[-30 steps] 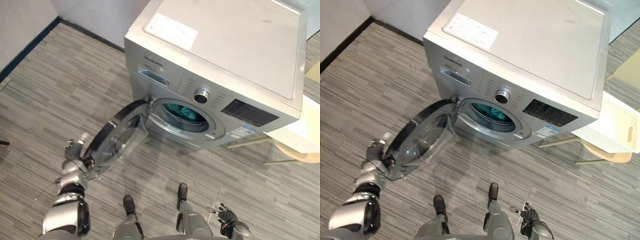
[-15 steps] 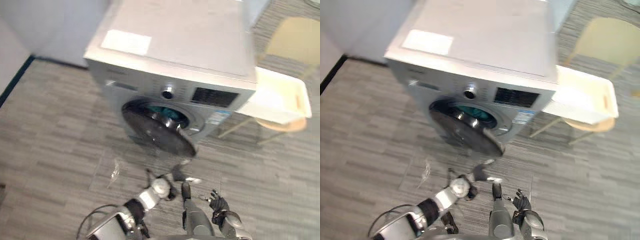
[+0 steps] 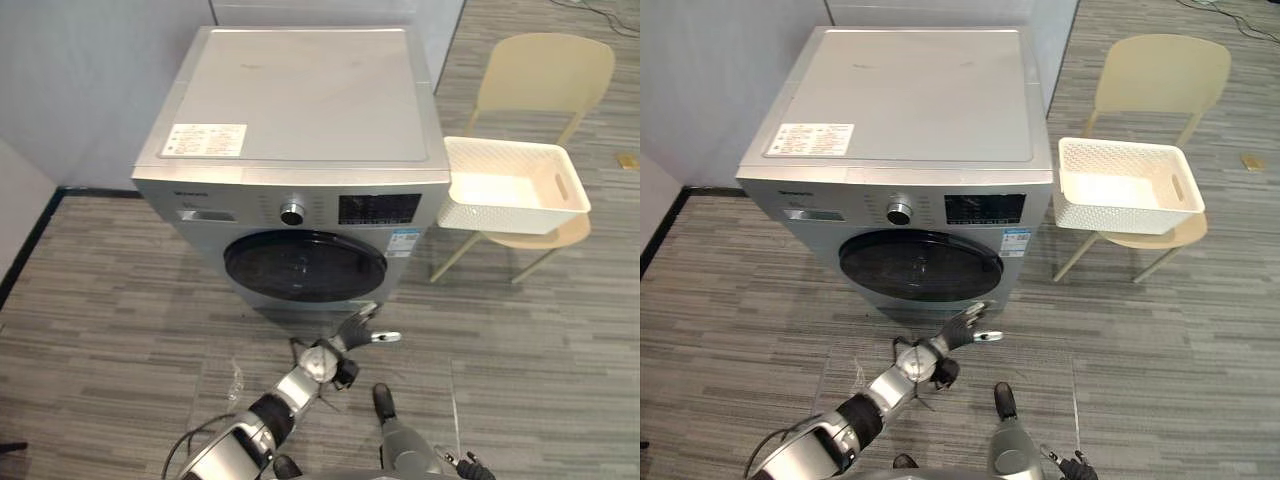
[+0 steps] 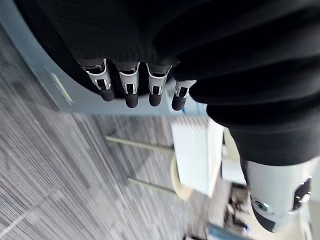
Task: Pick up the laundry basket with both hands and put the clothes into the washing machine.
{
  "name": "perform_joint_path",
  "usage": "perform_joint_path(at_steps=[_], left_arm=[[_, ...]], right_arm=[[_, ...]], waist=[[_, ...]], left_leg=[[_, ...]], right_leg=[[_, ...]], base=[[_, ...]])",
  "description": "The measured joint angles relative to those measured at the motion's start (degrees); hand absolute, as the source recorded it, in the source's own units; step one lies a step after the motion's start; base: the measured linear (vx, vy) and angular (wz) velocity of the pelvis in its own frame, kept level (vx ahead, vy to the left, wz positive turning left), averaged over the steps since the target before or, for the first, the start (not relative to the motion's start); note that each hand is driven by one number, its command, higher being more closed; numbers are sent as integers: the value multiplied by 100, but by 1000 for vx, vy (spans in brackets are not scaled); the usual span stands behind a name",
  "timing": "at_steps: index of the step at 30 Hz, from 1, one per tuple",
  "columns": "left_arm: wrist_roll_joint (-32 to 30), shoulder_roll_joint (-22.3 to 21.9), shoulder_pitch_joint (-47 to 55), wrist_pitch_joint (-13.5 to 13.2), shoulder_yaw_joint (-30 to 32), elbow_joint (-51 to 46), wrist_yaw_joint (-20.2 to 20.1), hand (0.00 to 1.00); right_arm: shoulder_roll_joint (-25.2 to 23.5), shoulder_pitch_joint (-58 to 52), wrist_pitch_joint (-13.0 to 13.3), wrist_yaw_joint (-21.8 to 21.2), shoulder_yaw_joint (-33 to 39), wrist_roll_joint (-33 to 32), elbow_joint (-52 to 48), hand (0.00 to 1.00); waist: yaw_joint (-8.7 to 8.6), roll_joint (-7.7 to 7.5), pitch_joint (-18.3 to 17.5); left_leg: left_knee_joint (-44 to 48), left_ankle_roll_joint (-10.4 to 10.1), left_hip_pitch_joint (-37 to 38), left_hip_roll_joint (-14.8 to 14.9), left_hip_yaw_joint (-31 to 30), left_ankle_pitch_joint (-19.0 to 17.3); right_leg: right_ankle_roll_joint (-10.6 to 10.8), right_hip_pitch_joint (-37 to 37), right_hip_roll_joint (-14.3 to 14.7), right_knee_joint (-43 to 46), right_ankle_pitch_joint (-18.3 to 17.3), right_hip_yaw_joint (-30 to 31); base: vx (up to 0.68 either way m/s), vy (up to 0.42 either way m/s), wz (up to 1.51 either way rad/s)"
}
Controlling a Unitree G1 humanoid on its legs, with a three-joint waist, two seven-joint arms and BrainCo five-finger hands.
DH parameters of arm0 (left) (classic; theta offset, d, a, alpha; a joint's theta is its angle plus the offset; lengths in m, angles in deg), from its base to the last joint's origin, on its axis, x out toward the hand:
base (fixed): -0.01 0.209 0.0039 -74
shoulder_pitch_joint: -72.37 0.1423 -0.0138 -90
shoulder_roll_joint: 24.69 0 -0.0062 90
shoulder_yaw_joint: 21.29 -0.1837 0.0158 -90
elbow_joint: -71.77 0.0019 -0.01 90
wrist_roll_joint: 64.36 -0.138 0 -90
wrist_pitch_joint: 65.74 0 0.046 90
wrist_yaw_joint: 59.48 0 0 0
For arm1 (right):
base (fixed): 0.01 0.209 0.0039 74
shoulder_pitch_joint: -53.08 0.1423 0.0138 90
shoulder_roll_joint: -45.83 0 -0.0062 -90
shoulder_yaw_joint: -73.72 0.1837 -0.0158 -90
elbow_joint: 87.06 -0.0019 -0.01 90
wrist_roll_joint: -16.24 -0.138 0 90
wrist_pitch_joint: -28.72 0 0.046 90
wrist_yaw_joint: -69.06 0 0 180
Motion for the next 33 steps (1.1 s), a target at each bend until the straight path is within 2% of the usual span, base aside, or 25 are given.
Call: perform_joint_path(at_steps=[2, 7, 9, 13, 15, 17, 19, 21, 22, 23, 24, 25, 26, 27, 28, 30, 33], left_arm=[[-57, 225, 344, 85, 564, 185, 3, 0], [-345, 626, 1103, 174, 1500, 485, 0, 0], [-612, 662, 1289, 200, 1943, 924, 3, 0], [-1124, 571, 1659, 370, 3066, 1778, 46, 0], [-1242, 591, 1836, 466, 3475, 1844, 130, 0], [-1379, 620, 2059, 569, 3760, 1845, 178, 0], [-1380, 612, 2313, 627, 4181, 1847, 247, 0], [-1156, 518, 2530, 634, 4601, 1842, 273, 0], [-947, 385, 2708, 631, 4906, 1838, 280, 0], [-717, 411, 2801, 630, 5191, 1831, 279, 0], [-613, 358, 2784, 634, 5318, 1817, 272, 0], [-385, 219, 2784, 633, 5414, 1705, 257, 0], [-179, 194, 2780, 622, 5541, 1656, 262, 0], [-137, 183, 2779, 622, 5536, 1641, 262, 0], [-47, 113, 2779, 614, 5499, 1604, 254, 0], [-43, 32, 2775, 591, 5471, 1591, 253, 0], [-60, 8, 2775, 581, 5474, 1612, 259, 0]], right_arm=[[7, 16, 1, -12, -25, -2, 4, 0], [90, 138, 17, -121, -191, -2, 123, 0], [142, 185, 19, -135, -246, 10, 245, 0], [190, 231, 5, -245, -320, 106, 434, 0], [192, 230, -13, -254, -301, 193, 474, 0], [215, 199, -22, -277, -263, 211, 493, 0], [253, 204, -29, -349, -243, 224, 599, 0], [291, 214, -28, -364, -247, 294, 674, 0], [343, 219, -27, -374, -292, 372, 678, 0], [374, 261, -22, -378, -301, 435, 681, 0], [424, 261, -26, -369, -296, 461, 736, 0], [552, 281, -45, -353, -280, 507, 868, 0], [619, 273, -73, -340, -272, 515, 898, 0], [663, 267, -79, -334, -252, 524, 897, 0], [761, 286, -89, -328, -119, 641, 888, 0], [819, 416, -108, -327, -14, 739, 879, 0], [728, 514, -110, -326, 48, 763, 717, 0]], waist=[[63, 22, -14], [232, 16, -46], [351, 4, -149], [366, 1, -176], [384, -18, -184], [495, -20, -188], [636, -41, -174], [670, 5, -162], [735, 114, -139], [783, -27, -36], [776, 8, 22], [829, -151, 23], [913, -304, 133], [939, -304, 172], [943, -242, 197], [958, -118, 264], [954, -36, 245]], left_leg=[[-7, -7, 7, -5, -123, 21], [-44, -7, 131, -20, -296, 20], [-54, -7, 137, -44, -305, 20], [-11, -3, 256, -103, -743, 23], [51, -2, 303, -108, -937, 23], [123, -2, 392, -51, -1049, 21], [472, -3, 327, 89, -1140, -152], [1123, -89, 104, 367, -1275, -506], [1534, -193, 6, 628, -1266, -689], [2327, -190, -213, 767, -1333, -807], [2916, -110, -520, 853, -1436, -731], [3795, 56, -1111, 834, -1740, -131], [4247, 77, -1479, 731, -1973, 458], [4417, 65, -1606, 678, -2007, 532], [4488, 131, -1851, 606, -1948, 401], [3788, 171, -1935, 523, -1672, 350], [1502, 176, -1733, 543, -958, 388]], right_leg=[[0, 73, -18, -1, -1, -135], [0, 292, -43, -2, -1, -427], [1, 297, -48, -2, -1, -491], [-49, 696, -147, 11, -84, -927], [-63, 767, -218, 328, -379, -1096], [-96, 787, -234, 730, -646, -1156], [-113, 781, -227, 1189, -984, -1196], [-155, 795, -125, 1471, -1290, -1323], [-205, 772, 30, 1789, -1440, -1329], [-277, 713, -17, 2240, -1879, -1333], [-290, 709, -26, 2325, -1956, -1407], [-301, 761, -146, 2308, -1972, -1492], [-300, 989, -228, 2062, -1970, -1577], [-300, 1087, -270, 1955, -1970, -1657], [-247, 1166, -324, 1779, -1939, -1773], [-137, 1271, -335, 1495, -1876, -1899], [22, 1315, -319, 1164, -1777, -2263]], base=[[17, -26, 23], [7, -20, 20], [-15, -26, 8], [-34, -28, 42], [-35, -13, 62], [-37, -18, 40], [-84, -82, 22], [-75, -136, 10], [-22, -149, -2], [-43, -124, 12], [-86, -127, 41], [-88, -153, 53], [-44, -164, 50], [-2, -125, 53], [13, -42, 50], [65, 29, 36], [162, 149, 30]])
